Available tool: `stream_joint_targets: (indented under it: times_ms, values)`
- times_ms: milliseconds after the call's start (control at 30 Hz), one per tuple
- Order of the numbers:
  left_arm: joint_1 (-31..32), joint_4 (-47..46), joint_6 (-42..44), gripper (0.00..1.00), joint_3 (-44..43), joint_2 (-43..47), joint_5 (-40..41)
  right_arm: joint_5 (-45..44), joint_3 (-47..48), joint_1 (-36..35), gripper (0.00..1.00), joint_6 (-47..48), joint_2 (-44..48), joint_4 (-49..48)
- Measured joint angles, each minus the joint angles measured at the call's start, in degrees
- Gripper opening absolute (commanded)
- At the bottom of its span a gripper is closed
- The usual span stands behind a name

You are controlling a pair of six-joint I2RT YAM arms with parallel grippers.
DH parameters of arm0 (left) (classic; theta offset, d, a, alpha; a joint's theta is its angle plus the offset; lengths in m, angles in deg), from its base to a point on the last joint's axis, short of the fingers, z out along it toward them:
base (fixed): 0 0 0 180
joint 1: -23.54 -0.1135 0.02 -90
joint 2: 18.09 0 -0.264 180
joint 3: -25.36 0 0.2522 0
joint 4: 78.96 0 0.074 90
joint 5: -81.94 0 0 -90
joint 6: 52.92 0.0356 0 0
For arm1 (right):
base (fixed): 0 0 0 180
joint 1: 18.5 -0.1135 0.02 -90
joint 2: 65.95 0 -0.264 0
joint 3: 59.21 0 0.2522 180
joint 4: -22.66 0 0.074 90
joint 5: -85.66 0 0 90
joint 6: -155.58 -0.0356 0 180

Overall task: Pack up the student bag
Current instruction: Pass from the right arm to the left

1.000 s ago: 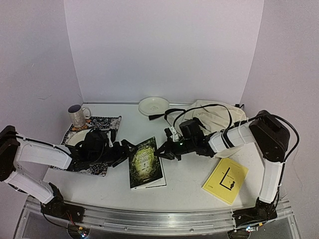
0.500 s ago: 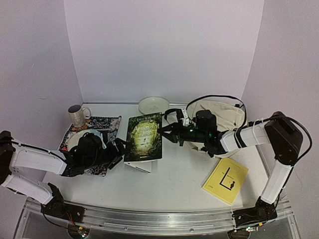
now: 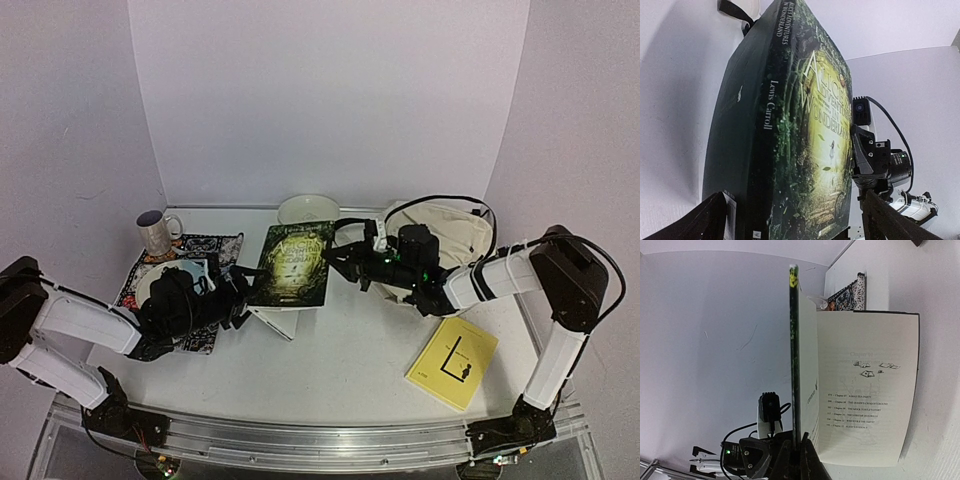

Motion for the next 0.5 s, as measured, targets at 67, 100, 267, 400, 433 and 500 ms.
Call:
stream_joint_targets:
  times_ms: [67, 100, 267, 400, 433, 500]
  values:
    - [0.2, -2.6, -0.3, 0.93, -0.4, -2.0, -0.5, -1.2, -0.2, 0.0, 0.0, -0.1, 0.2, -0.1]
    - [0.3, -4.0, -0.5, 0.92, -0.6, -3.1, -0.7, -1.8, -0.2, 0.0, 0.0, -0.1, 0.3, -0.2]
    - [0.8, -12.4, -2.9, 0.89, -1.4, -9.0, -2.2, -4.0, -0.1, 0.1, 0.0, 0.0, 0.4, -0.7]
    - [0.8, -18.5, -5.2, 0.77, -1.8, -13.2, -3.1, -5.5, -0.1, 0.4, 0.0, -0.2, 0.3, -0.8]
    - [0.9, -19.7, -5.7, 0.73, -1.9, -14.1, -3.3, -5.9, -0.1, 0.4, 0.0, -0.3, 0.3, -0.9]
    - [0.9, -21.1, -6.8, 0.62, -2.1, -15.5, -3.7, -6.2, -0.1, 0.5, 0.0, -0.5, 0.3, -1.0]
